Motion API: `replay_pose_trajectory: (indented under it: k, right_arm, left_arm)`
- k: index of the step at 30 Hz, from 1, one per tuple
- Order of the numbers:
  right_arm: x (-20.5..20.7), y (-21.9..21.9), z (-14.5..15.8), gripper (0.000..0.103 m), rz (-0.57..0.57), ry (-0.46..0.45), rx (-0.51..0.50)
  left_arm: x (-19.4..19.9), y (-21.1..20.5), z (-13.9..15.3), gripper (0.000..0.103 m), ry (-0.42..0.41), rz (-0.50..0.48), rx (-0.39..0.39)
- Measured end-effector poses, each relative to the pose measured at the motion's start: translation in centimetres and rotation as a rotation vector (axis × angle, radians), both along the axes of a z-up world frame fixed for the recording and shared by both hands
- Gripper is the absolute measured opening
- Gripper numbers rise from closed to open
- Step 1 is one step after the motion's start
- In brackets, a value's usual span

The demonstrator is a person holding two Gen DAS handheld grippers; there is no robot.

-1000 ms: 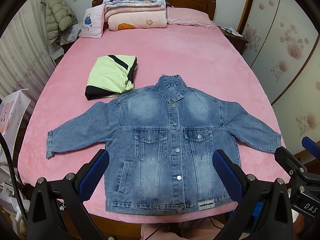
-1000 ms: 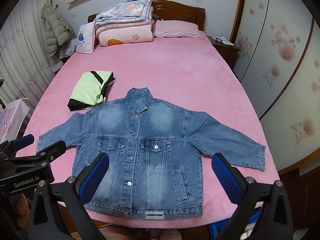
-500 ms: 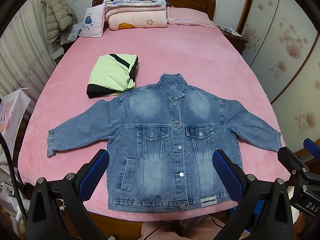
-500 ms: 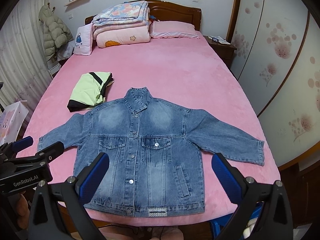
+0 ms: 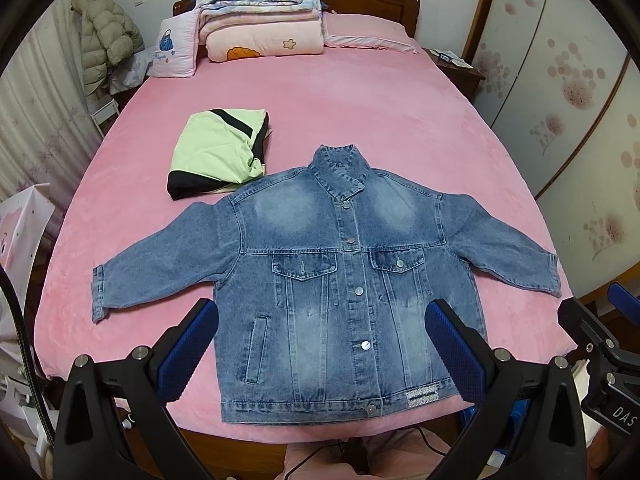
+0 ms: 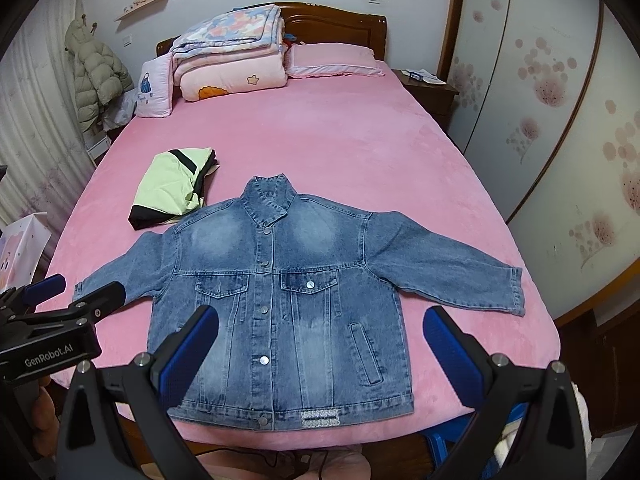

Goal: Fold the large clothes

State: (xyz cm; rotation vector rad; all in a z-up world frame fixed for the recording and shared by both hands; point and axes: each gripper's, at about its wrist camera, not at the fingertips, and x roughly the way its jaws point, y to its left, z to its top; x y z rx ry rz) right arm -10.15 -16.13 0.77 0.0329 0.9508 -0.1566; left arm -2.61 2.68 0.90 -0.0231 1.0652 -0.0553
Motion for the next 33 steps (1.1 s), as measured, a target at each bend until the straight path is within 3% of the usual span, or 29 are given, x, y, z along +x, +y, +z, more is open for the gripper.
replay_pose_trajectory:
  k: [21, 28, 33]
  right_arm:
    - [-1.0, 2.2, -0.2, 0.103, -0.096, -0.008, -0.058]
    - [-1.1, 1.4, 0.2, 0.102, -0.138, -0.016, -0.077]
    - [-1.4, -0.5, 0.6, 0.101, -0.185, -0.032, -0.089]
  left_arm:
    - [1.6, 0.8, -0.8, 0.103, -0.008, -0.115, -0.012]
    - [2.4, 0.5, -1.0, 0.103, -0.007, -0.123, -0.027]
    - [3.1, -0.8, -0.6, 0.103, -0.03, -0.13, 0.005]
